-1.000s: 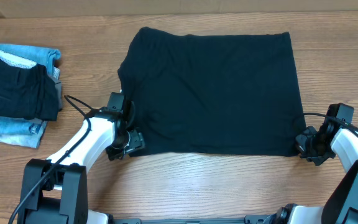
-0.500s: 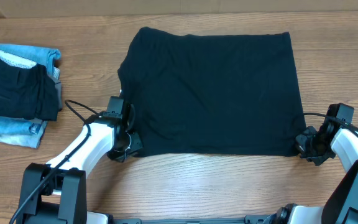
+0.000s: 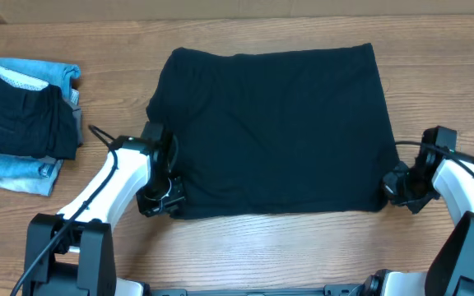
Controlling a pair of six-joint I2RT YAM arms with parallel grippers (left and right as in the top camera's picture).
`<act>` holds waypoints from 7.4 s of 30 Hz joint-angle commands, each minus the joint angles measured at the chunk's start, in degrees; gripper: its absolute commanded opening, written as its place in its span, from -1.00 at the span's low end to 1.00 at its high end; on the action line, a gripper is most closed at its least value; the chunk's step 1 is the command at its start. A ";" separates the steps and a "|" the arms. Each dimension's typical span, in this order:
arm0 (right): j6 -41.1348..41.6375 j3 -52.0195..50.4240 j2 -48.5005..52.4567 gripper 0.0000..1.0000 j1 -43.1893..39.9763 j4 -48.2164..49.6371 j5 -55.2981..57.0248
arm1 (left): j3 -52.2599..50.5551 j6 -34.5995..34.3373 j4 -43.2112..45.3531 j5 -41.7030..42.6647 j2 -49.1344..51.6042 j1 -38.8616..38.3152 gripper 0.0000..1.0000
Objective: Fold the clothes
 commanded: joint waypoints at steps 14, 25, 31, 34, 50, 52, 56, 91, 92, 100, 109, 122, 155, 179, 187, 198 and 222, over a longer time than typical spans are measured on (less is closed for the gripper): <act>1.86 15.10 0.15 -0.92 2.16 -10.19 2.21 | 11.19 4.07 -2.80 -1.64 0.44 9.18 -0.92; 6.56 15.10 0.15 -0.92 2.16 -0.79 -0.09 | 14.73 2.89 4.59 -1.44 0.44 9.79 -0.92; 8.07 15.08 0.15 -0.92 2.19 4.07 -1.05 | 14.62 2.78 10.10 -1.95 0.46 9.79 -0.89; 8.07 15.06 0.17 -0.92 2.19 4.94 -1.03 | 14.51 2.75 11.45 -2.16 0.98 9.68 -0.87; 8.04 15.06 7.50 0.56 7.91 16.94 1.53 | 14.53 3.72 17.22 -3.39 3.50 9.57 0.13; 7.80 15.06 7.54 1.00 7.89 21.11 -0.04 | 14.60 7.28 21.11 -2.34 3.50 9.57 0.77; -3.45 15.34 7.54 0.96 7.89 24.85 -3.89 | 18.49 10.86 21.49 1.79 3.37 9.55 1.00; -13.77 20.37 7.65 -0.92 7.91 1.22 -4.33 | 23.17 11.78 14.62 -17.09 14.69 -10.19 -0.92; -15.28 20.33 7.67 -0.92 8.00 1.31 -4.66 | 24.15 11.78 14.82 -17.09 14.69 -10.19 -0.92; -21.24 19.82 10.47 -0.92 10.16 1.62 -9.38 | 24.30 11.78 20.39 -17.07 14.75 -10.19 -0.88; -21.20 19.56 14.21 -0.92 10.80 4.83 -8.55 | 24.28 11.74 21.05 -13.62 15.08 -10.21 -0.92; -21.18 15.58 14.21 -0.92 14.67 9.22 -7.89 | 23.17 10.64 20.74 -11.72 17.16 -10.29 -0.92; -12.72 22.73 6.25 -0.92 14.10 4.24 4.13 | 23.19 13.51 21.86 -13.22 19.63 -10.29 -0.81; -16.68 23.10 13.44 -0.92 14.05 23.54 2.51 | 36.04 13.68 16.48 -11.69 16.48 -10.67 -0.85; -19.78 20.26 13.05 -0.92 14.08 15.30 -14.36 | 30.71 8.87 15.96 -2.51 18.05 -10.71 -0.92; -23.71 7.23 13.44 -0.92 14.01 30.05 -7.39 | 25.35 6.82 21.55 -2.97 22.71 -10.67 -0.91; -19.02 7.23 20.50 -0.92 2.43 29.92 0.61 | 37.31 8.57 12.59 -10.49 21.51 -8.26 -0.92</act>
